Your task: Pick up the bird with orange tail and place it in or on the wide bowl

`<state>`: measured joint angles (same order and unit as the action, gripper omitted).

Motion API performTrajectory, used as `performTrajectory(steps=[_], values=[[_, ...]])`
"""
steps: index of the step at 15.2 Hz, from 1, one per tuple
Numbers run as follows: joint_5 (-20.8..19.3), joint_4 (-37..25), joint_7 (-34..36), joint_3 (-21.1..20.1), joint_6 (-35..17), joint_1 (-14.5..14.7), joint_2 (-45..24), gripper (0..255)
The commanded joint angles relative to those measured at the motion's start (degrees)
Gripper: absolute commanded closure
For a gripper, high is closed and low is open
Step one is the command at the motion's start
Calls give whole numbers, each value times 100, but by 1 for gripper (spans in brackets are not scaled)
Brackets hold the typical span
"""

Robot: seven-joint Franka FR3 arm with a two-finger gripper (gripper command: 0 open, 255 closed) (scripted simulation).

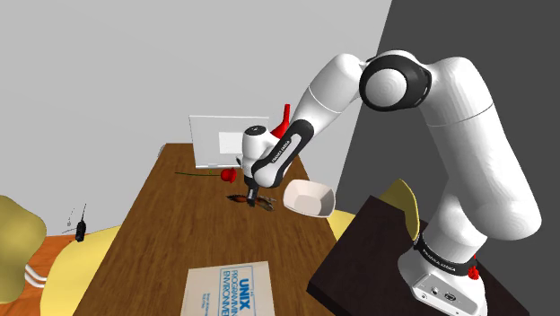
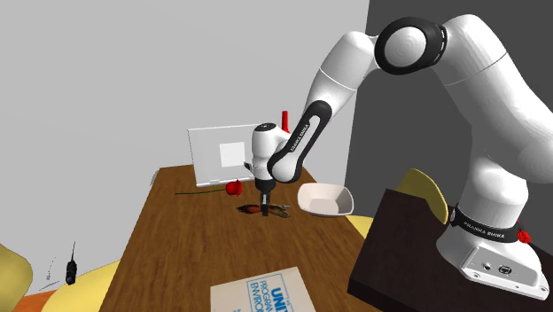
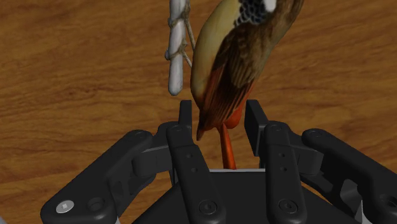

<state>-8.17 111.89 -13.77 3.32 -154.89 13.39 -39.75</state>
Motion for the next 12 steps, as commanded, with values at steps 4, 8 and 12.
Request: performTrajectory(steps=[4,8,12], values=[[0,1,0,0,0,0,-1,255],[2,25,-7,-3,44,-1,69,255],[12,113,-36,-15,233,-8,346,255]])
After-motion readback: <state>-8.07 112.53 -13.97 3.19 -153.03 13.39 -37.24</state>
